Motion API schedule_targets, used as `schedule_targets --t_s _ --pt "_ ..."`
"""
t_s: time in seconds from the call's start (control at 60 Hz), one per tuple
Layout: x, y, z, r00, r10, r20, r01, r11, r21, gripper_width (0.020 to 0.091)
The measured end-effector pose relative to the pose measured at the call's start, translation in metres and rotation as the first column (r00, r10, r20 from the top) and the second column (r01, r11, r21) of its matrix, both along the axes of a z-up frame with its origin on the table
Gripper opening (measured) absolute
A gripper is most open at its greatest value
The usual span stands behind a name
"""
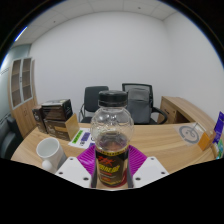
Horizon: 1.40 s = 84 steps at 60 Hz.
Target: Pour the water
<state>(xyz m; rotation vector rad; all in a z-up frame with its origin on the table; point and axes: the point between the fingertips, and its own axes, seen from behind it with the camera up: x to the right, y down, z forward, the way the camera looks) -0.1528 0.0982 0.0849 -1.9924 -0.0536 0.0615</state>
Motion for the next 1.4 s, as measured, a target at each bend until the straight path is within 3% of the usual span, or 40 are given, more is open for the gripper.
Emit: schedule_targets --t_s 0.1,0.283,0.317,0.367,0.383,0.417,0.5,0.75,1.017,1.4 --pt "0.002 -0.004 0.0 1.0 0.009 0.006 -0.009 0.999 0.033 0.0427" --pt "0.001 -0.008 -0.004 0.999 0.028 0.025 -0.028 0.999 0.027 0.0562" --pt "0.002 -0.011 -0.008 0.999 0.027 0.022 -0.027 1.0 0.008 0.0643" --pt "0.004 -0.014 -0.01 1.0 0.016 0.018 -0.016 1.0 -0.016 0.0841" --pt "0.005 -0.016 -0.009 1.0 0.013 0.02 -0.012 1.0 -0.025 0.0873" --pt "0.008 -0.02 -0.008 1.0 0.006 0.025 -0.005 0.999 -0.042 0.0833" --pt "0.015 -0.038 0.002 0.999 -0.023 0.043 0.026 0.997 -0.078 0.0863" --pt "-0.009 -0.151 0.058 0.997 -0.056 0.048 0.065 0.975 -0.211 0.0858" --pt "-0.041 -0.254 0.098 0.991 -0.103 0.09 0.122 0.963 -0.239 0.0858" --pt "-0.054 -0.286 0.116 0.979 -0.149 0.137 0.176 0.962 -0.209 0.0858"
